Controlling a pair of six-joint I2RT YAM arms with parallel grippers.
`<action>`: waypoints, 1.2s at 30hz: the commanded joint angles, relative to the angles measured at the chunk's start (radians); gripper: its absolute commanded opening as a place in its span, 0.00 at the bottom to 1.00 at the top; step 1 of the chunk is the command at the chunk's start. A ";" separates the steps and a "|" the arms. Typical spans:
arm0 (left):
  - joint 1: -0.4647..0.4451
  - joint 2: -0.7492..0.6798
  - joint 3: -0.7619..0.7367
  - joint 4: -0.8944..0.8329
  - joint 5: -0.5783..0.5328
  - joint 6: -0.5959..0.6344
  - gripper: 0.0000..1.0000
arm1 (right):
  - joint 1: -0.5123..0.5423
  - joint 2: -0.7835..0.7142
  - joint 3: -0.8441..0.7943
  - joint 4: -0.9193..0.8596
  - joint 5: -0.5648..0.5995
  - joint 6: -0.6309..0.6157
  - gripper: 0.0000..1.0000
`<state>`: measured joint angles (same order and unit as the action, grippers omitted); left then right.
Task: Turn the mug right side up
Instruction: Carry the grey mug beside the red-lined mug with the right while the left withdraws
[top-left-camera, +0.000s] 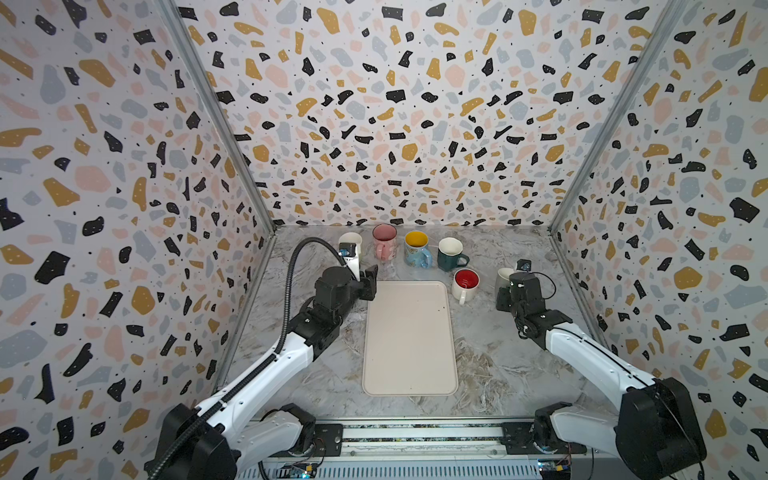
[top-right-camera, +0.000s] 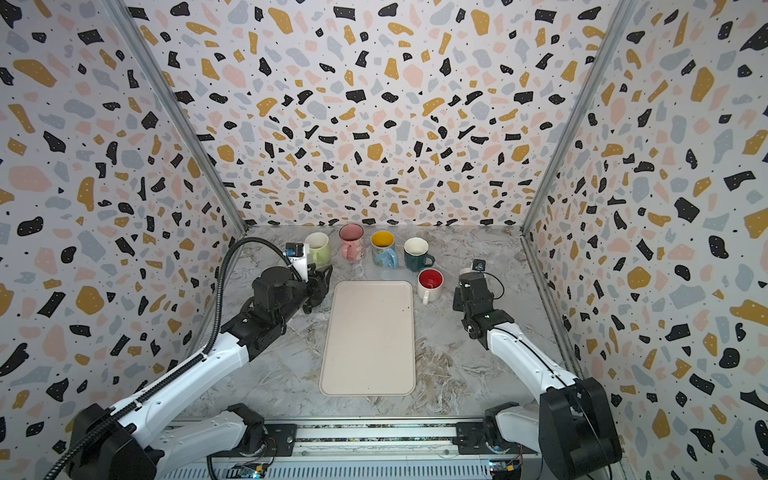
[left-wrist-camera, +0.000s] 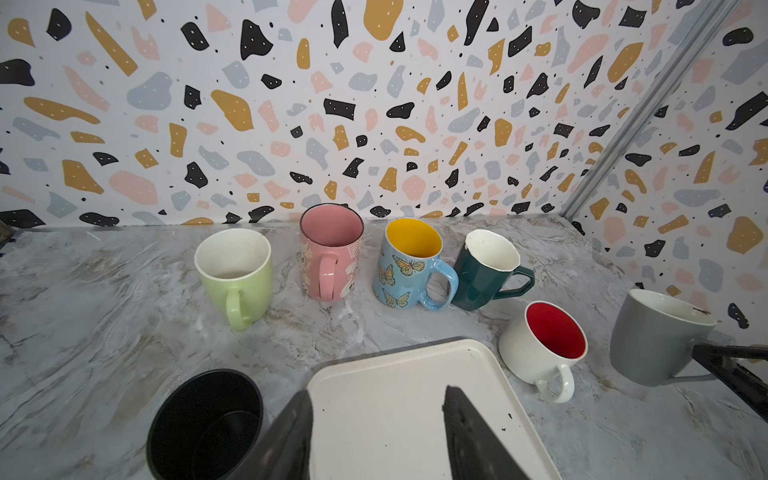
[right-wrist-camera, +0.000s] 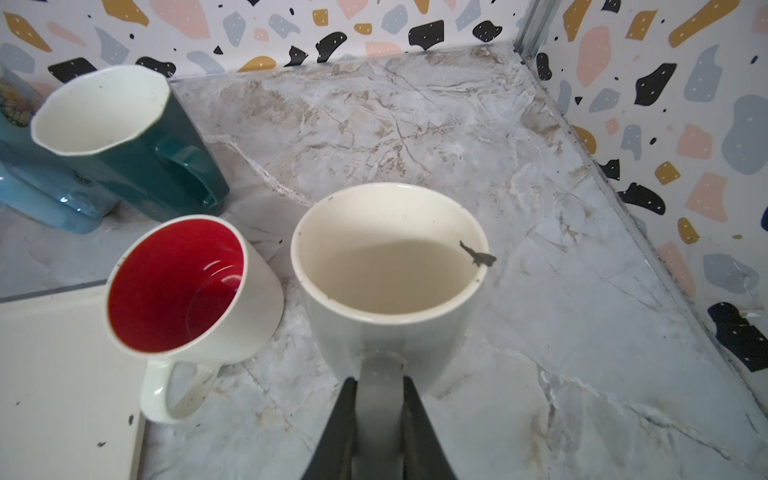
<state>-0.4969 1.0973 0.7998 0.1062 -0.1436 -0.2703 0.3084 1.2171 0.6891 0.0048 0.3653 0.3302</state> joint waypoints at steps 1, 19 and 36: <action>0.013 -0.002 0.001 0.048 0.013 -0.016 0.52 | -0.010 0.000 0.003 0.243 0.002 -0.027 0.00; 0.037 -0.002 -0.019 0.072 0.012 -0.034 0.54 | -0.035 0.180 -0.046 0.593 -0.106 -0.184 0.00; 0.041 -0.053 -0.054 0.125 -0.011 -0.037 0.54 | -0.052 0.299 -0.080 0.781 -0.138 -0.199 0.00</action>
<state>-0.4644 1.0702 0.7574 0.1631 -0.1402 -0.3038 0.2626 1.5269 0.6022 0.6510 0.2279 0.1360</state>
